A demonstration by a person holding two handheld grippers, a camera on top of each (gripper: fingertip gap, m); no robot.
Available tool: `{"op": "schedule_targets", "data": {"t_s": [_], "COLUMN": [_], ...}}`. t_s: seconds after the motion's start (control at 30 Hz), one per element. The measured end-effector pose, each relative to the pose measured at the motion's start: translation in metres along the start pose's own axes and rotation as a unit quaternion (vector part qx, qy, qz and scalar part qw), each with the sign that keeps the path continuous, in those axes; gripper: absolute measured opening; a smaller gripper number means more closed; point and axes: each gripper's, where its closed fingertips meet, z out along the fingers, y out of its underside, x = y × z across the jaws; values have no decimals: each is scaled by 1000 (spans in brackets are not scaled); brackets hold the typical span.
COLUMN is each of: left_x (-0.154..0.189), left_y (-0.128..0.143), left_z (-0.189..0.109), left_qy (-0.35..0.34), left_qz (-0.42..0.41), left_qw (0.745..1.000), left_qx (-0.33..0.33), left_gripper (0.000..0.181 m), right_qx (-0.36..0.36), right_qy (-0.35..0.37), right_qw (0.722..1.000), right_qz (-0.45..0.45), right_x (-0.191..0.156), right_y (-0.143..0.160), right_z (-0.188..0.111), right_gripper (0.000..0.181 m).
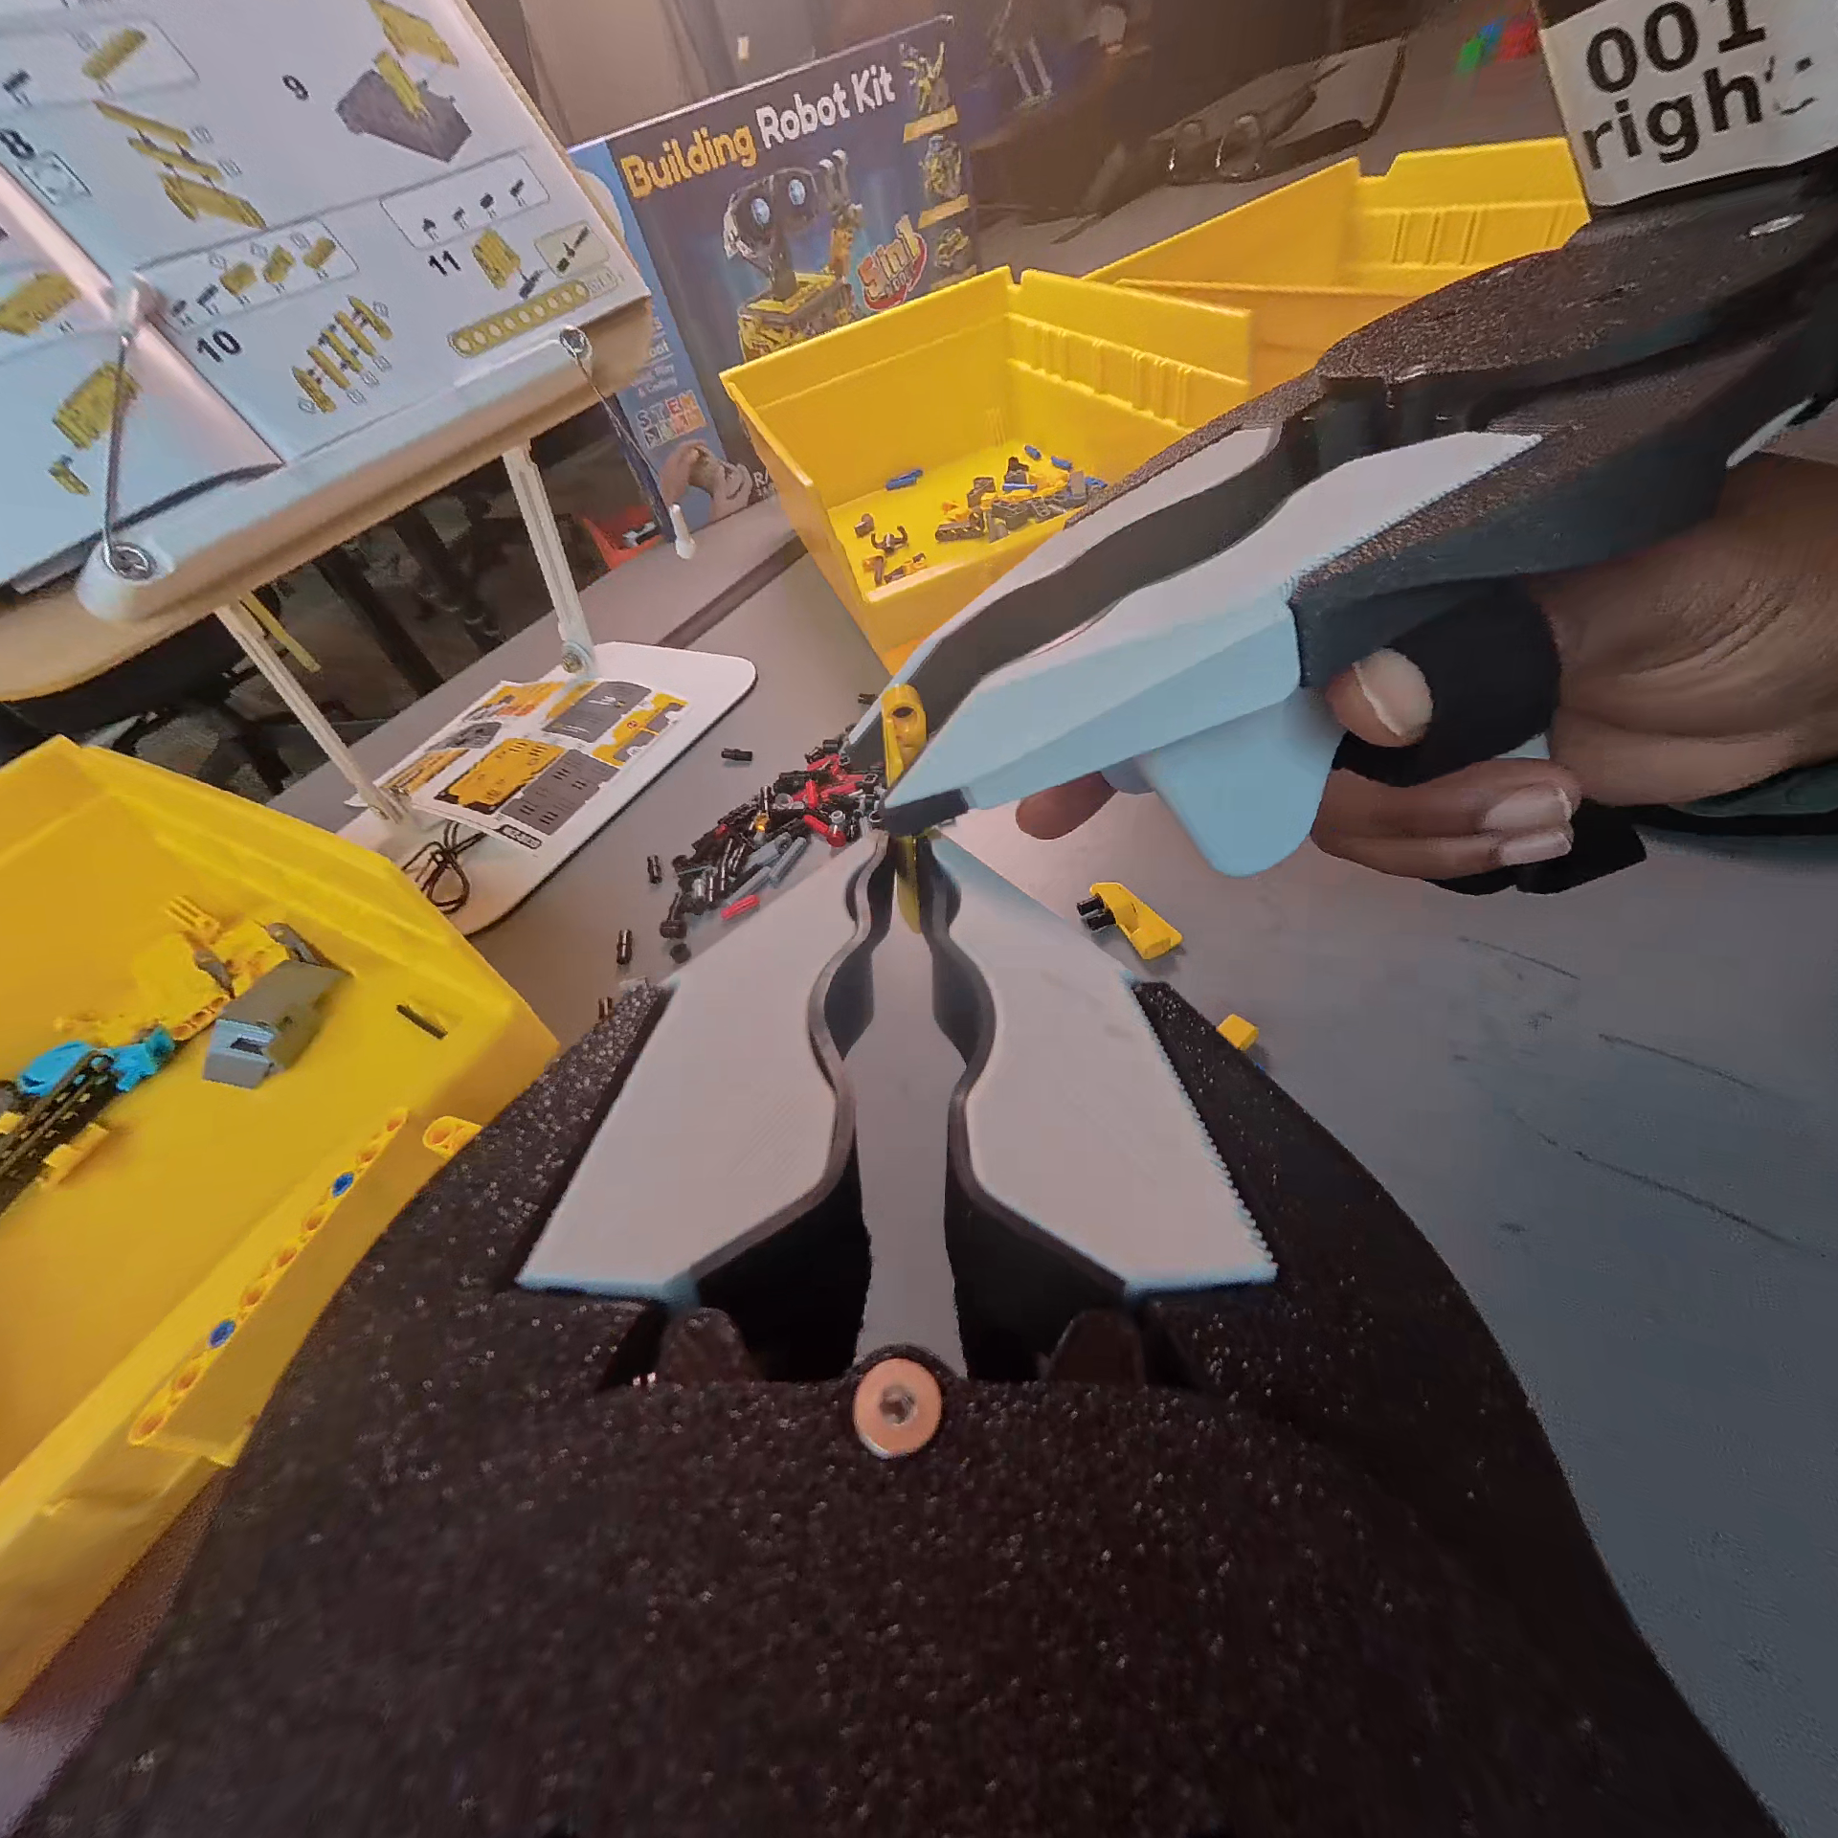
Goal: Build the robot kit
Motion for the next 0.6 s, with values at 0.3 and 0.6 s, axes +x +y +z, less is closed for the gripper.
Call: {"op": "schedule_targets", "data": {"t_s": [0.3, 0.6], "left_x": [3, 33], "left_y": [-14, -18], "left_z": [-7, -12], "left_qy": [-19, 87], "left_qz": [24, 29], "left_qw": [999, 993], "left_qx": [42, 68], "left_gripper": [3, 40], "right_qx": [22, 64], "right_qy": [-37, -181], "right_qw": [998, 980], "right_qz": [-43, -57], "right_x": [-10, -48], "right_y": [-9, -18], "right_z": [-7, -23], "right_gripper": [19, 19]}}
